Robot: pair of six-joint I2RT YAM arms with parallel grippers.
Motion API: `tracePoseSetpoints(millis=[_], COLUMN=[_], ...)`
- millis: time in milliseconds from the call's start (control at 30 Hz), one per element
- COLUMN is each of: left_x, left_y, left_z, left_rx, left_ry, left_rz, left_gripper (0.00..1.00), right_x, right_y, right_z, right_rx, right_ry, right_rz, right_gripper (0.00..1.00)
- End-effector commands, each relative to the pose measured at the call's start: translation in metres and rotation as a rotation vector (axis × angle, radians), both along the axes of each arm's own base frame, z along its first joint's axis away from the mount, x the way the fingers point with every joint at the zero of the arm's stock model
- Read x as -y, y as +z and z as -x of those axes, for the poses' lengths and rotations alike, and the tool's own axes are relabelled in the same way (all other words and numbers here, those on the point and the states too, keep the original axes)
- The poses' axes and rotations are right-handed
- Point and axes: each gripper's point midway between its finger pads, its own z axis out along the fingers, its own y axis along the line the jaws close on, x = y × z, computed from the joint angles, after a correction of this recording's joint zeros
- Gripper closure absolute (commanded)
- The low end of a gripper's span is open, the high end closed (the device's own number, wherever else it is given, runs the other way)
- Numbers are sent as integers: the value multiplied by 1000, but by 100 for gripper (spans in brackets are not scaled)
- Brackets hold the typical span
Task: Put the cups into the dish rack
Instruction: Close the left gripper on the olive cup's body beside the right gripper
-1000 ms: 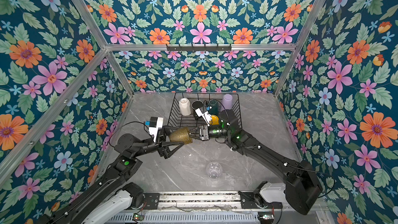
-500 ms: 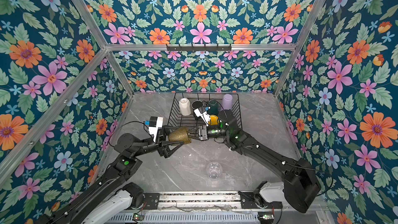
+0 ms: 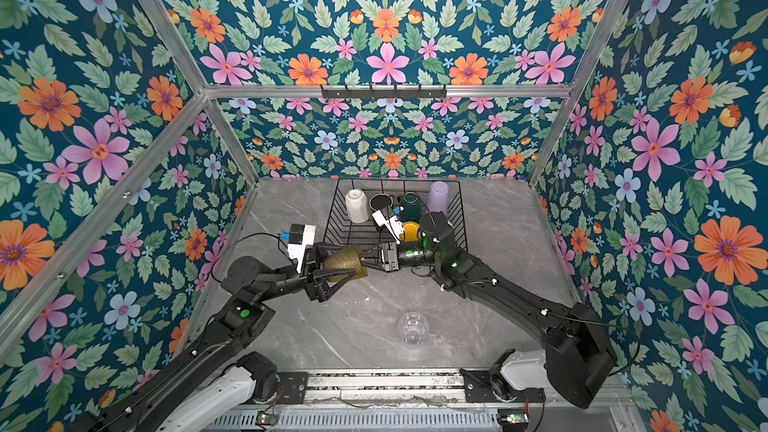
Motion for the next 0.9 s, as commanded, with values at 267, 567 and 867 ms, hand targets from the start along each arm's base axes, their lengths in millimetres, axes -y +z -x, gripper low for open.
tracePoseSetpoints(millis=[267,567,867], left_x=[-2,-3,-6], left_y=[7,12,17], left_z=[2,3,4], left_rx=[42,51,62], left_ry=[1,10,26], left_rz=[18,22,21], left_gripper=[36,68,100], right_x=[-5,-4,5], right_y=[10,6,-4], right_z=[-3,-4,-8], right_rx=[20,14,22], right_ry=[-2,-14,-90], right_rz=[-38,-26,23], right_gripper=[100,100,57])
